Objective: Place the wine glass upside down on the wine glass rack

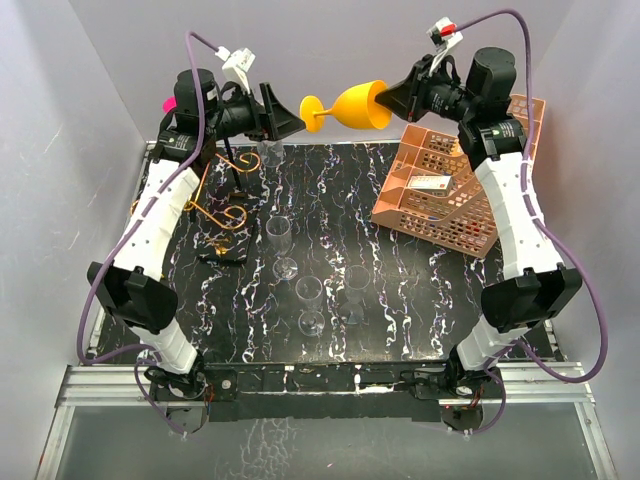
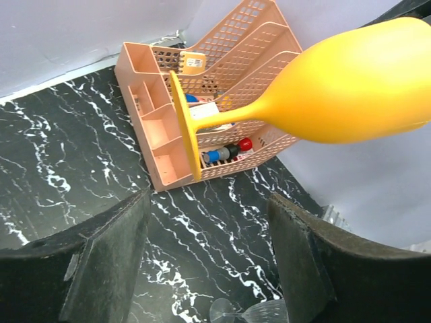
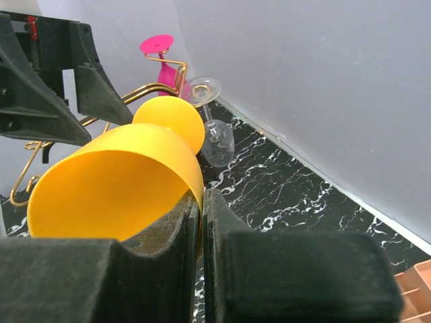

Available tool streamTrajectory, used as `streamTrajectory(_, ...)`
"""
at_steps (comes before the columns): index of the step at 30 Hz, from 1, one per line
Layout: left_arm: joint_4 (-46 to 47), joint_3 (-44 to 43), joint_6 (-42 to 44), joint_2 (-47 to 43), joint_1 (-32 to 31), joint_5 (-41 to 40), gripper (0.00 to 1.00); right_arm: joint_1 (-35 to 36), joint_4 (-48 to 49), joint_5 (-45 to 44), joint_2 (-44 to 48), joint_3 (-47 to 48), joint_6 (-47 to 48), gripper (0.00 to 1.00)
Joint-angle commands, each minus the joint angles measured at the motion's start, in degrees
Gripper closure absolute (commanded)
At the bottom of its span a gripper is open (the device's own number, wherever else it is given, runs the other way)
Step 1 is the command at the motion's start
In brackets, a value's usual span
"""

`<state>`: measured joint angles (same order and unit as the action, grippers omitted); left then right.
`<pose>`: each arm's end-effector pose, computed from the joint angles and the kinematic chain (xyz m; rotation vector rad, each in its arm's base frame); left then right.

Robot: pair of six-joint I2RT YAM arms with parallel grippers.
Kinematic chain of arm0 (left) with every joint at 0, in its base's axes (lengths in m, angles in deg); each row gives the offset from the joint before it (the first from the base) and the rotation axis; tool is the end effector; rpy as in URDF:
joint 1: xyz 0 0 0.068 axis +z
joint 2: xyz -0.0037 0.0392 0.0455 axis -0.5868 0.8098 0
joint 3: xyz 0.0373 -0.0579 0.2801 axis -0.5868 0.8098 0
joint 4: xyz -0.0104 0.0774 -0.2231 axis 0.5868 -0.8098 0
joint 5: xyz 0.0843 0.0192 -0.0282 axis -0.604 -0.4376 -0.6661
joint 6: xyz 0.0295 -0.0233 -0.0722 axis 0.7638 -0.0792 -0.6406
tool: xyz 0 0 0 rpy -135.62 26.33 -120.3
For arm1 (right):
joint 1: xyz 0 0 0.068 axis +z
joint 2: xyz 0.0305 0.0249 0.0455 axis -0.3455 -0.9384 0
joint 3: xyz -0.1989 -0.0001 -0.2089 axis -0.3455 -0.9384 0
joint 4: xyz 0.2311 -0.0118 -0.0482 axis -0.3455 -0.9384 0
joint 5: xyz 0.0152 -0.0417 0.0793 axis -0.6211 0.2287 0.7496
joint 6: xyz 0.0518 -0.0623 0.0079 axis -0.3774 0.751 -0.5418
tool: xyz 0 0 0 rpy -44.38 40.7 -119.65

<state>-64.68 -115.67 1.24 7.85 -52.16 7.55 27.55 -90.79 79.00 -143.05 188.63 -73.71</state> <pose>0.3569 -0.1496 0.4836 0.4234 1.7041 -1.0691 0.3480 0.0942 0.5085 -0.5896 1.5760 0.8223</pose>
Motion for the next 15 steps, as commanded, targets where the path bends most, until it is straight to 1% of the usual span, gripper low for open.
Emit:
streamTrajectory(1,4.3,0.6,-3.3,-1.2,-0.7,3.1,0.36,0.7,4.7,1.8,3.1,-0.2,-1.9,0.92)
streamTrajectory(4,4.3,1.0,-3.3,-1.1,-0.9,2.1,0.42,0.8,5.2,2.7,3.5,-0.8,-2.3,0.92)
streamTrajectory(9,4.5,1.6,-3.9,-1.4,-1.1,1.3,0.48,0.9,5.9,4.8,4.0,-1.9,-2.4,0.92)
streamTrajectory(15,4.9,2.1,-4.4,-1.3,-1.3,1.4,0.65,1.0,6.3,5.4,4.2,-2.6,-2.7,0.92)
